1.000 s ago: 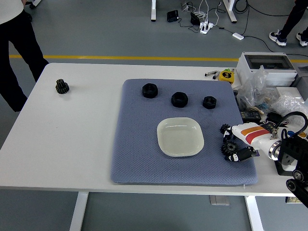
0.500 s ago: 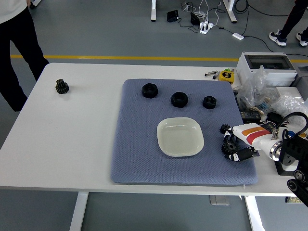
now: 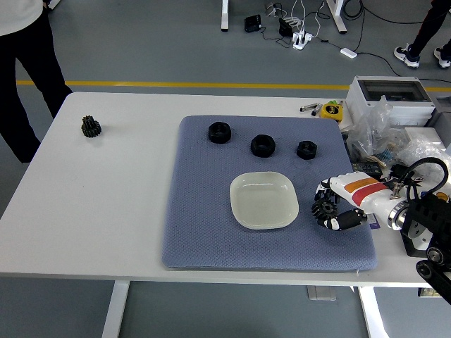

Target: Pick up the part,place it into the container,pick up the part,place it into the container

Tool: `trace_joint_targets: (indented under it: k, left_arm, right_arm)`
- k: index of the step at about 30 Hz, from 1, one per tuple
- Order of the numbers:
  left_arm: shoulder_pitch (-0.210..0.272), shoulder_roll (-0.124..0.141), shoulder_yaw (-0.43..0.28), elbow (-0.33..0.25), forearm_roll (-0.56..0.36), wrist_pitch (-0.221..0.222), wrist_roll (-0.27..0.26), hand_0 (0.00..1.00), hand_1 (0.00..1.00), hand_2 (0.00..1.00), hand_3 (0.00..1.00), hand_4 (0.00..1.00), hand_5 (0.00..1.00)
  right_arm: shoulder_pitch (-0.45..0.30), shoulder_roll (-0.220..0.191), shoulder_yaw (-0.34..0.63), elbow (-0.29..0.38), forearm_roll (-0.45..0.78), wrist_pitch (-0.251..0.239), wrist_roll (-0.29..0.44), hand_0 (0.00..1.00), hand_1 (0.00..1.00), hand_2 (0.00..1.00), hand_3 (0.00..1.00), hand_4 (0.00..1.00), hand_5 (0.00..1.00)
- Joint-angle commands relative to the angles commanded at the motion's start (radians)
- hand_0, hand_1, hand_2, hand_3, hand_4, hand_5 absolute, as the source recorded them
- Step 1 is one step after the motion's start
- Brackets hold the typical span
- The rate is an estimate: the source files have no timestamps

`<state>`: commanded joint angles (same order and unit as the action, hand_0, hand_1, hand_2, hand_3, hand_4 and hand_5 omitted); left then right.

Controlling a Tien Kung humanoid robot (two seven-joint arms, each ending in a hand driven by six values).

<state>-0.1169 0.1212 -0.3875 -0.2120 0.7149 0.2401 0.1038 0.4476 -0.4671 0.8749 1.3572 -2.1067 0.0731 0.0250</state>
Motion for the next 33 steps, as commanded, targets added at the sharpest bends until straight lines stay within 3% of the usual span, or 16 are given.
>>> trace_joint_targets:
  k: [6,12,23,26,27,32,33]
  left_arm:
    - [0.001,0.0,-0.003,0.0,0.003,0.0,0.001,0.653,0.648,0.619,0.555,0.594,0.5]
    - [0.005,-0.001,-0.009,0.0,0.011,-0.001,0.004,0.653,0.648,0.618,0.555,0.594,0.5]
    - [0.009,0.002,-0.011,-0.002,0.013,-0.001,0.007,0.653,0.649,0.62,0.555,0.594,0.5]
    - [0.008,0.003,-0.014,-0.002,0.019,-0.001,0.009,0.653,0.649,0.62,0.555,0.594,0.5]
    - [0.008,0.003,-0.015,-0.002,0.02,-0.001,0.009,0.653,0.649,0.62,0.555,0.594,0.5]
    - [0.008,0.004,-0.021,-0.003,0.032,-0.003,0.012,0.653,0.649,0.62,0.555,0.594,0.5]
    - [0.008,0.004,-0.022,-0.003,0.034,-0.004,0.013,0.654,0.649,0.621,0.555,0.594,0.498]
  right_arm:
    - [0.05,0.014,-0.037,0.052,0.004,-0.007,-0.005,0.287,0.439,0.496,0.506,0.631,0.223]
    - [0.169,0.037,-0.163,0.046,0.033,-0.013,-0.006,0.284,0.436,0.494,0.507,0.63,0.232]
    - [0.343,0.148,-0.358,-0.133,0.037,-0.042,-0.007,0.333,0.45,0.508,0.516,0.653,0.236]
    - [0.371,0.173,-0.378,-0.163,0.026,-0.024,-0.01,0.333,0.45,0.508,0.516,0.653,0.236]
    - [0.377,0.179,-0.381,-0.17,0.02,-0.019,-0.01,0.403,0.528,0.59,0.546,0.875,0.349]
    - [0.397,0.202,-0.388,-0.196,0.006,0.003,-0.001,0.403,0.528,0.59,0.546,0.875,0.349]
    - [0.4,0.205,-0.39,-0.199,0.004,0.008,0.003,0.583,0.663,0.752,0.822,0.998,0.446]
